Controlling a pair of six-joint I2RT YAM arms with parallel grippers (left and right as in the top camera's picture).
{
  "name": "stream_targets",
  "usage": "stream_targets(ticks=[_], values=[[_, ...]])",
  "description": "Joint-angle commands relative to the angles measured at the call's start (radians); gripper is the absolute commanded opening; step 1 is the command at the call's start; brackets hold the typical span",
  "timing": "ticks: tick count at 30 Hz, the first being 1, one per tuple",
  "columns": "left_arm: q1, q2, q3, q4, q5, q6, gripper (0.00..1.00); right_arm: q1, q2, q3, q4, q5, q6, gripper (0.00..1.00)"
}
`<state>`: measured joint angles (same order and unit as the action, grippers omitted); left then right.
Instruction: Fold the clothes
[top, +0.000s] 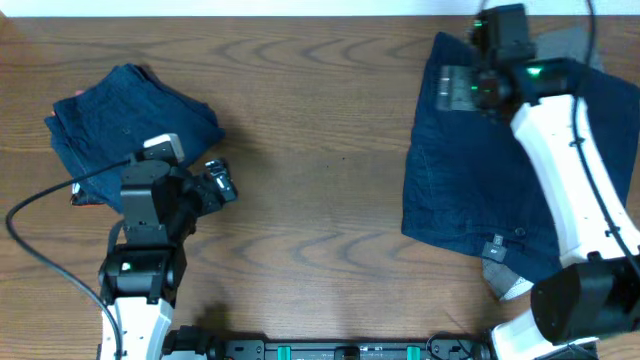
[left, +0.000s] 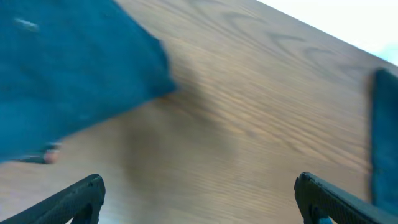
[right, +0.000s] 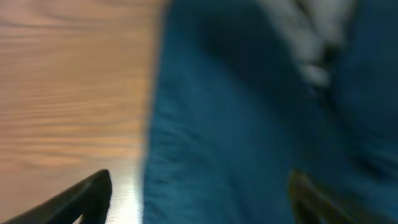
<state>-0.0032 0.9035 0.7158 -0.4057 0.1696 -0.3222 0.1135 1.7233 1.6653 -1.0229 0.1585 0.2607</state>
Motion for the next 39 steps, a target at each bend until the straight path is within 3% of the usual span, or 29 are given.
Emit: stream_targets(ticks=[1,8,14,21,31,35,39], values=[[-0.027,0.072,0.019,0.005,0.191,-0.069,0.98,-0.101,-0.046,0.004,-0.062,0.089,0.031,0.99],[-0.226,0.299,0.019,0.09,0.311,-0.124,0.98,-0.286,-0.046,0.004,-0.204,0.001,0.031,0.99],[-0.45,0.51,0.019,0.296,0.318,-0.213,0.98,-0.382,-0.046,0.004,-0.264,-0.006,0.031,0.99],[-0.661,0.738,0.019,0.606,0.317,-0.246,0.98,-0.412,-0.046,0.004,-0.296,-0.006,0.026,0.99],[-0.807,0.986,0.019,0.932,0.317,-0.484,1.0,-0.412,-0.046,0.004,-0.307,-0.006,0.019,0.99],[-0.853,1.056,0.02,1.037,0.316,-0.549,0.94,-0.412,-0.046,0.004,-0.313,-0.007,0.019,0.99],[-0.885,1.089,0.024,1.075,0.311,-0.552,0.74,-0.412,-0.046,0.004,-0.316,-0.007,0.019,0.99]])
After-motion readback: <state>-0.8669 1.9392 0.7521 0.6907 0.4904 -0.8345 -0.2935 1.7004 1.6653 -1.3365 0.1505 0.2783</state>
